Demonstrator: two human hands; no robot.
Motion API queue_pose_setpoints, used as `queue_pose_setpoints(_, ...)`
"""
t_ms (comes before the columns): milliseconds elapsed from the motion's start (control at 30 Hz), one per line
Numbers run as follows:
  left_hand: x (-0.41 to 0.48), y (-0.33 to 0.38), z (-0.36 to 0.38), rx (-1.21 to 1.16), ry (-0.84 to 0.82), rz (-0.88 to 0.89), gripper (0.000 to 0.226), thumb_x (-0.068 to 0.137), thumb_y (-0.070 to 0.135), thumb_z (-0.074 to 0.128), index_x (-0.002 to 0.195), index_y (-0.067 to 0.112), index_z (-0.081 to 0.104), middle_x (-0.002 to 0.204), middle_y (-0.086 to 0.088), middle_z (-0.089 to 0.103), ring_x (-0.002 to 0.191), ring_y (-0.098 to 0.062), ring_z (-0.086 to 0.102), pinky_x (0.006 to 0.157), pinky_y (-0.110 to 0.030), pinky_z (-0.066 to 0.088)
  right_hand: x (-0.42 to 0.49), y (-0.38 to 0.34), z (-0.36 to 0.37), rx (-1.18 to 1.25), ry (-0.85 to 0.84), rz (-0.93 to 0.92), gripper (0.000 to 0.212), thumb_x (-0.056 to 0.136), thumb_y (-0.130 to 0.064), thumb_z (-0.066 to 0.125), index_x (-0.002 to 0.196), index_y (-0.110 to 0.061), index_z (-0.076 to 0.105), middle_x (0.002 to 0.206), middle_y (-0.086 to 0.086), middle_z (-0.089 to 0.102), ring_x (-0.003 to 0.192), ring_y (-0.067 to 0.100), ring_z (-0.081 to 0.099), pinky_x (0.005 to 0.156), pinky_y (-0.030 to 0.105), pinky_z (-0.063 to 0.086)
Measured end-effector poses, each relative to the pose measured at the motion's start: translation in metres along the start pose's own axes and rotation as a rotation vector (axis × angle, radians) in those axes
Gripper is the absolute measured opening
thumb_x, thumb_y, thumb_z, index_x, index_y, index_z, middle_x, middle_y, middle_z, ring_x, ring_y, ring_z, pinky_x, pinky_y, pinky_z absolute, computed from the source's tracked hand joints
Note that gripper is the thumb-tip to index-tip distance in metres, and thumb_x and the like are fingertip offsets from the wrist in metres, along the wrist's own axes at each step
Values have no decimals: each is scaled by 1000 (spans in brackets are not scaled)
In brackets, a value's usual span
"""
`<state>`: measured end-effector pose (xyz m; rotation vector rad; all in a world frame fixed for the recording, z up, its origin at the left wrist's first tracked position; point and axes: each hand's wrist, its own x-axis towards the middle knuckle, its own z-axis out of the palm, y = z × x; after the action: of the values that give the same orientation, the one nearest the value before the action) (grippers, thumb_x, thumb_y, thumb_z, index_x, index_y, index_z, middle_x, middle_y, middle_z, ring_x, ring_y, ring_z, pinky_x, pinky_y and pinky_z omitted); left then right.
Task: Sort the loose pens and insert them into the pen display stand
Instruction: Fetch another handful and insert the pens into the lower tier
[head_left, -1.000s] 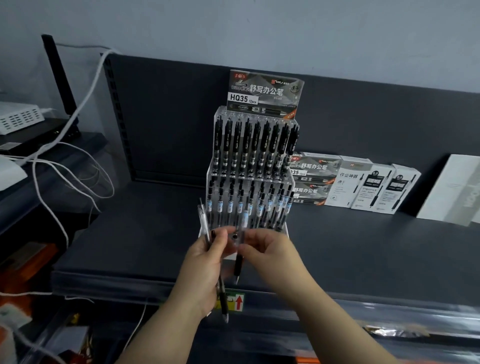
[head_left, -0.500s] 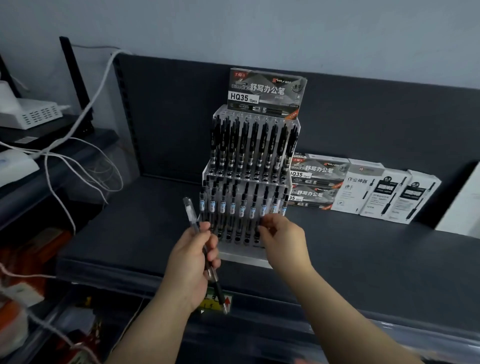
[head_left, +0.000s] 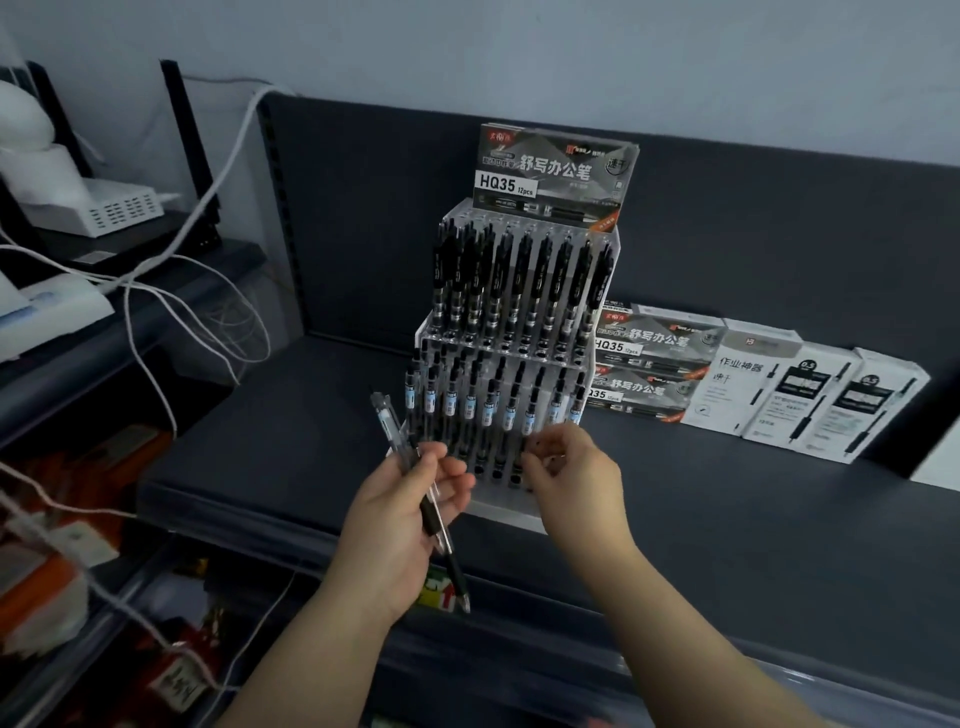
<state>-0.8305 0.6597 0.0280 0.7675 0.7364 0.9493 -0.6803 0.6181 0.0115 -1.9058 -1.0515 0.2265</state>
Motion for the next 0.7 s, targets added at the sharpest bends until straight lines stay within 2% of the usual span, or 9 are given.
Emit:
queue_pose_setpoints(100, -1, -2, 3, 7, -17, 21, 14, 96, 9, 46, 96, 9, 60, 83, -7, 74, 87, -23, 71, 84, -36, 50, -16, -8, -7, 152, 25, -18, 18, 85, -17, 65, 79, -28, 52, 75, -6, 59, 64, 5, 55, 55, 11, 43)
queue_pose_setpoints(200, -2, -3, 10, 17, -53, 12, 13, 96, 12, 45, 97, 11, 58, 94, -9, 74, 94, -24, 70, 86, -38, 49, -30, -19, -11, 199, -243, -63, 8, 83, -23, 68, 82, -27, 62, 74, -8, 63, 63, -1, 55, 58, 11, 44)
queue_pose_setpoints(267, -2, -5, 15, 35, -79, 1, 12, 97, 14, 46, 97, 12, 58, 100, -9, 74, 99, -24, 68, 86, -42, 51, -35, -21, -11, 184, -425, -71, 13, 81, -24, 71, 90, -27, 63, 78, -8, 65, 60, -4, 54, 59, 12, 45)
queue_pose_setpoints(300, -1, -6, 17, 49, -92, 1, 12, 97, 15, 46, 97, 12, 58, 102, -9, 73, 101, -24, 67, 88, -43, 50, -35, -19, -11, 192, -460, -58, 17, 79, -23, 73, 91, -28, 62, 78, -7, 66, 59, -4, 54, 59, 13, 45)
queue_pose_setpoints(367, -1, -8, 20, 64, -111, 5, 12, 97, 15, 46, 97, 12, 58, 104, -8, 73, 104, -24, 67, 91, -45, 49, -35, -16, -12, 214, -471, -37, 20, 76, -21, 76, 89, -26, 61, 76, -6, 65, 59, -3, 54, 61, 15, 47)
queue_pose_setpoints(467, 0, -10, 23, 52, -140, -6, 16, 97, 15, 45, 102, 10, 60, 105, -9, 73, 102, -23, 68, 88, -43, 51, -32, -9, -16, 249, -510, -48, 12, 78, -18, 74, 85, -14, 65, 74, -1, 67, 62, 3, 57, 63, 20, 51)
queue_pose_setpoints(600, 4, -11, 24, 55, -157, -10, 21, 98, 14, 44, 108, 7, 61, 105, -10, 72, 101, -23, 68, 89, -42, 51, -30, -3, -19, 322, -506, -10, 4, 83, -13, 67, 86, -12, 69, 84, 10, 71, 73, 28, 65, 73, 37, 55)
queue_pose_setpoints(633, 4, -12, 24, 62, -158, -3, 21, 98, 13, 44, 108, 7, 60, 105, -10, 73, 101, -23, 68, 89, -42, 51, -30, -3, -18, 332, -502, -4, 4, 83, -13, 68, 86, -13, 70, 84, 10, 71, 76, 29, 66, 74, 38, 55)
queue_pose_setpoints(700, 5, -13, 24, 75, -166, 7, 20, 97, 13, 44, 106, 7, 60, 104, -9, 73, 101, -23, 68, 88, -42, 51, -31, -2, -16, 331, -498, -1, 4, 81, -13, 70, 85, -13, 70, 84, 8, 72, 73, 23, 65, 75, 36, 55)
